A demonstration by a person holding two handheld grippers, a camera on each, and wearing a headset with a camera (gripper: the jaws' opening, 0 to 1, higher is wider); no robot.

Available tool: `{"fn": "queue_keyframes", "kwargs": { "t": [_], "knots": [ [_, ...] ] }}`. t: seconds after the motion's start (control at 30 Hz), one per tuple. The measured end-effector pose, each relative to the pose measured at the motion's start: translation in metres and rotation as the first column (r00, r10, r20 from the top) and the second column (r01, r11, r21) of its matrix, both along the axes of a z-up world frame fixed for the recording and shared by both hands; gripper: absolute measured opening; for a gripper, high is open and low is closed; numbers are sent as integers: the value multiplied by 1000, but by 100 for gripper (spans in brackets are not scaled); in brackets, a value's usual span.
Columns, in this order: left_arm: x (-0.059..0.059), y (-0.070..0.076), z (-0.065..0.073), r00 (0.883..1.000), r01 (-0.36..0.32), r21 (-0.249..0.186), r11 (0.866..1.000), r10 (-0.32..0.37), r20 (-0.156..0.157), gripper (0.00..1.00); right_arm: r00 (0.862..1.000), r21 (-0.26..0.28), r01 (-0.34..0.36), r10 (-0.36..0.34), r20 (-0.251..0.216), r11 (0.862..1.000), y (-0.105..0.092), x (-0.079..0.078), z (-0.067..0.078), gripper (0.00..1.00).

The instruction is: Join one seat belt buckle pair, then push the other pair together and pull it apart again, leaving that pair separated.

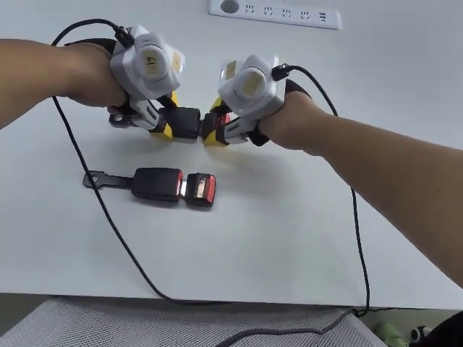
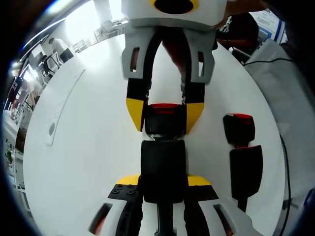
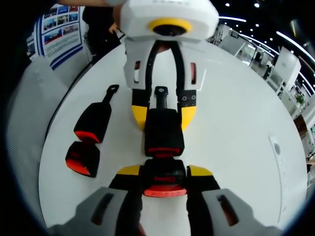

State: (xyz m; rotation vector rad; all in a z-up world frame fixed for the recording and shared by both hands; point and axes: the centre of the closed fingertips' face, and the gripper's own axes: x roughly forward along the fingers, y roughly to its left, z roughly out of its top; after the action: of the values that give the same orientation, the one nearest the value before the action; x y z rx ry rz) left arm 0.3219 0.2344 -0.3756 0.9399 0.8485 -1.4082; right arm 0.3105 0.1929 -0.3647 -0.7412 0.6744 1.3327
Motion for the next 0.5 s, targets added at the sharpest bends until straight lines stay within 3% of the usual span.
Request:
{"fn": "queue_keyframes", "kwargs": {
  "t": [0.5],
  "knots": [
    [1, 1, 0, 1000, -15, -4, 1000, 15, -5, 32, 1000, -14, 4, -4, -12, 1000, -16, 1, -1, 33]
  ]
}}
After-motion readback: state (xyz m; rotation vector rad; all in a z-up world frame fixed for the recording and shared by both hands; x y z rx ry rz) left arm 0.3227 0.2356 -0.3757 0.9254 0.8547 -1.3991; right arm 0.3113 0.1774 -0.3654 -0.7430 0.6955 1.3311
